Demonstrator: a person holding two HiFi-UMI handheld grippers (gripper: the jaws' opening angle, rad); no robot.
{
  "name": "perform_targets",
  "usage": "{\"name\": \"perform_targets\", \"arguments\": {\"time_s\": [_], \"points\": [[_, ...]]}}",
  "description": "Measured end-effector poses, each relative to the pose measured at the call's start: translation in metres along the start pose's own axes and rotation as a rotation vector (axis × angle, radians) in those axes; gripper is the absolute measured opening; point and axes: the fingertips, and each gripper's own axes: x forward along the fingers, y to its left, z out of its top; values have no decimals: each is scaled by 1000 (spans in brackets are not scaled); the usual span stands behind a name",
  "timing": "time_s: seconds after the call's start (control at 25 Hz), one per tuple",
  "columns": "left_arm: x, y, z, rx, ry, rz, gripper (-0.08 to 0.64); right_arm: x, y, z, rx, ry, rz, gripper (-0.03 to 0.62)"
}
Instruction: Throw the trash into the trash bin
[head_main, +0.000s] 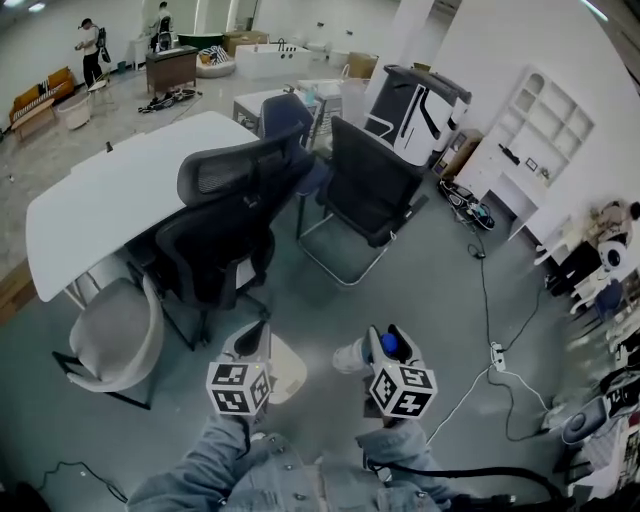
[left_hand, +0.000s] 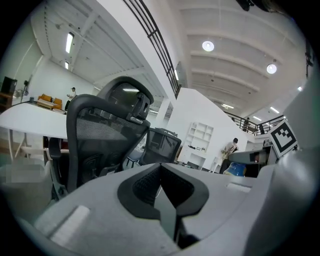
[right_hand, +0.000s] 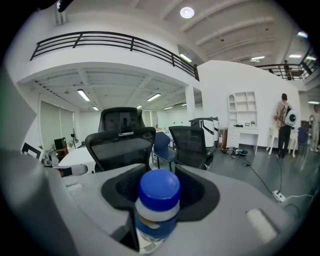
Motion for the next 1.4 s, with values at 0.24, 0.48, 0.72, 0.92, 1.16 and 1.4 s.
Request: {"name": "perform_targets", "arguments": {"time_s": [0.24,0.48,0.72,0.92,1.16,1.4], "points": [[-6,2,3,5,-11,73,9,16,3,-1,0,5,79,186],[-11,-9,6,14,-23,128,9,21,-9,6,-4,2,130,186],[1,-28,-13,11,11,141,9,26,-34,-5,16,26,142,186],[8,-41,-40,11,73,153,9,28,-57,-24,41,55,140,186],[19,-40,-84,-17,155,182,9,43,-82,-60,86,111,133,186],[29,-29,-138,-45,227,215,9,61,-95,-103,94,167,134,186]]}}
